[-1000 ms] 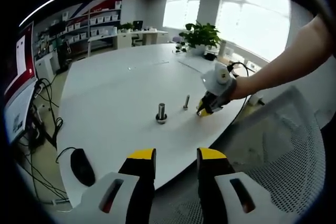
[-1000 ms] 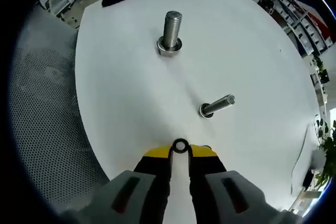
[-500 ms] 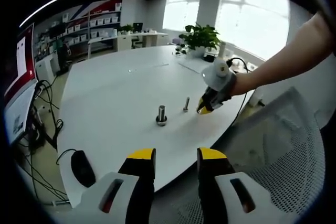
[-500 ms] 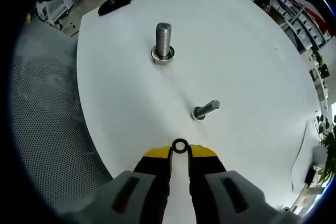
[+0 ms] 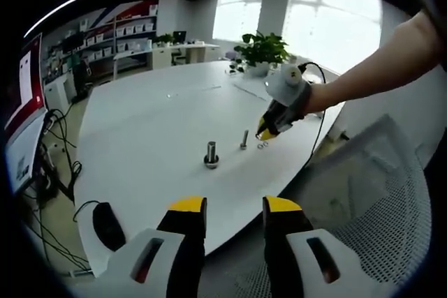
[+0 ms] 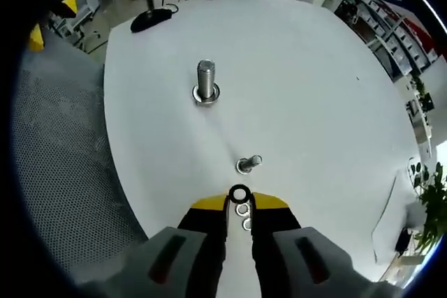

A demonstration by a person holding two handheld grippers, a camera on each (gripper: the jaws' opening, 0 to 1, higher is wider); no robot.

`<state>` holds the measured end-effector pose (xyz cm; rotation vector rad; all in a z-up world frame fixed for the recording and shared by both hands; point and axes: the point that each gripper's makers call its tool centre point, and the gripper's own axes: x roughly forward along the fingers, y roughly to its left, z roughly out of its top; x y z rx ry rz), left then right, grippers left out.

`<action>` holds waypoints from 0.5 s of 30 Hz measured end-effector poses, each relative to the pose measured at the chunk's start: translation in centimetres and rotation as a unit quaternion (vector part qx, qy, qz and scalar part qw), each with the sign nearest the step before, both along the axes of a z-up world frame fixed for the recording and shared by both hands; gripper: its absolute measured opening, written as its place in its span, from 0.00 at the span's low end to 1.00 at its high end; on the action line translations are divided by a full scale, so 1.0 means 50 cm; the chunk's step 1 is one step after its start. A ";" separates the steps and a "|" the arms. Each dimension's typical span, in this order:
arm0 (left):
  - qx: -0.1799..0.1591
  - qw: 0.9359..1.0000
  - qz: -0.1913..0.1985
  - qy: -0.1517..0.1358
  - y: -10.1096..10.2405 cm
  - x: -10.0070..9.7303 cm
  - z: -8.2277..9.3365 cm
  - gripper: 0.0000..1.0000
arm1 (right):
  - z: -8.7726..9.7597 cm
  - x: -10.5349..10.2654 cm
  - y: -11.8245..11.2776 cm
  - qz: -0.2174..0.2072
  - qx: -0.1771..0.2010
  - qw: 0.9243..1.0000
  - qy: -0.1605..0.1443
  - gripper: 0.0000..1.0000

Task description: Place the washer onto the threaded stud by aligning its center hole with the stud, sliding it down to the base, and recovering from edge contact or off-axis alignment until the washer reaches the visible bottom stop.

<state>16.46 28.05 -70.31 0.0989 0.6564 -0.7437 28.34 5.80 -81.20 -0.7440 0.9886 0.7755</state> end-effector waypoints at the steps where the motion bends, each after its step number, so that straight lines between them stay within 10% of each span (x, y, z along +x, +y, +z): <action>1: -0.001 1.000 0.000 -0.001 0.000 0.000 0.001 0.31 | 0.006 0.002 0.001 0.000 0.001 1.000 -0.001 0.14; 15: -0.010 1.000 0.000 -0.006 -0.003 0.002 0.007 0.31 | 0.044 0.025 0.009 0.020 -0.012 1.000 -0.014 0.14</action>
